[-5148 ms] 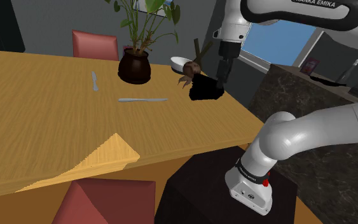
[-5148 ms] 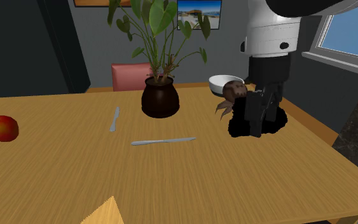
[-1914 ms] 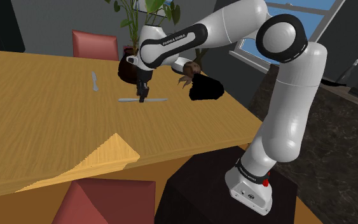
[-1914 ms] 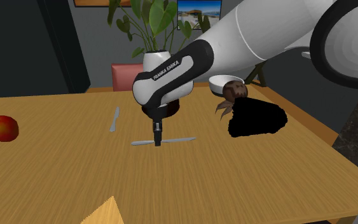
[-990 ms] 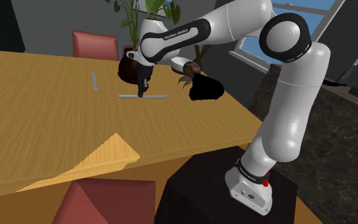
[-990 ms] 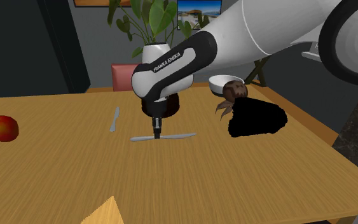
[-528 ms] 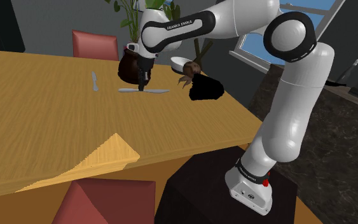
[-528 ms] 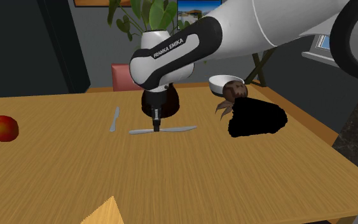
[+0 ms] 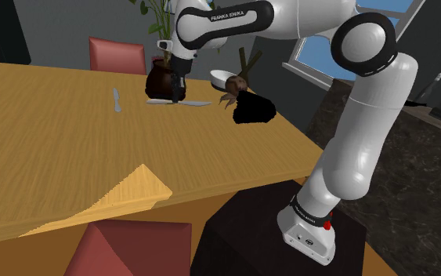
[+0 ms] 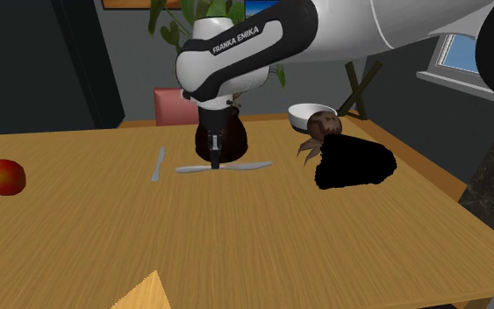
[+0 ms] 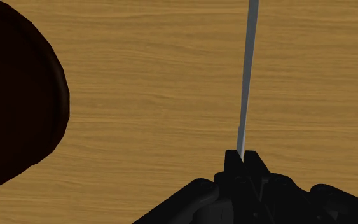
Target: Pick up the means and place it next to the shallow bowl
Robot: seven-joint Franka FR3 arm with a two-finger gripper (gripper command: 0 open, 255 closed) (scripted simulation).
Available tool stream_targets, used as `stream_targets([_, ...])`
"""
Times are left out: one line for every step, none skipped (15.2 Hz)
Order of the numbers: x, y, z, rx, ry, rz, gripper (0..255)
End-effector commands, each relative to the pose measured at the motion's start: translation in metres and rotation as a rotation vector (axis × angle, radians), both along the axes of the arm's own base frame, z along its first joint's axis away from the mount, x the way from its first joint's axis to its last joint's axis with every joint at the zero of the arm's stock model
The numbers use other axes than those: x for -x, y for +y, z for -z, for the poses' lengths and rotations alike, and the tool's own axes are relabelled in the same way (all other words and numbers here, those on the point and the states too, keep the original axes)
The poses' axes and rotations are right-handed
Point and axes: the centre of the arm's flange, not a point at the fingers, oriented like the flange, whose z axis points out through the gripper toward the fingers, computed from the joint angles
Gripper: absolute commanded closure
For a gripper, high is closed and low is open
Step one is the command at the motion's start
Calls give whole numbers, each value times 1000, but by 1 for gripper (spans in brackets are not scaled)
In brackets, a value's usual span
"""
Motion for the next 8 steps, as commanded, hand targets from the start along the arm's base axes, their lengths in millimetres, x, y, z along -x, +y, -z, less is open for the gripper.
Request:
stream_targets([0, 0, -11, 0, 0, 0, 255])
stream_targets([0, 0, -16, 0, 0, 0, 255])
stream_targets([0, 0, -22, 0, 0, 0, 255])
stream_targets([0, 0, -27, 0, 0, 0, 255])
stream_targets([0, 0, -32, 0, 0, 0, 255])
stream_targets([0, 0, -37, 0, 0, 0, 255])
stream_targets([0, 0, -43, 0, 0, 0, 255])
stream_targets([0, 0, -48, 0, 0, 0, 255])
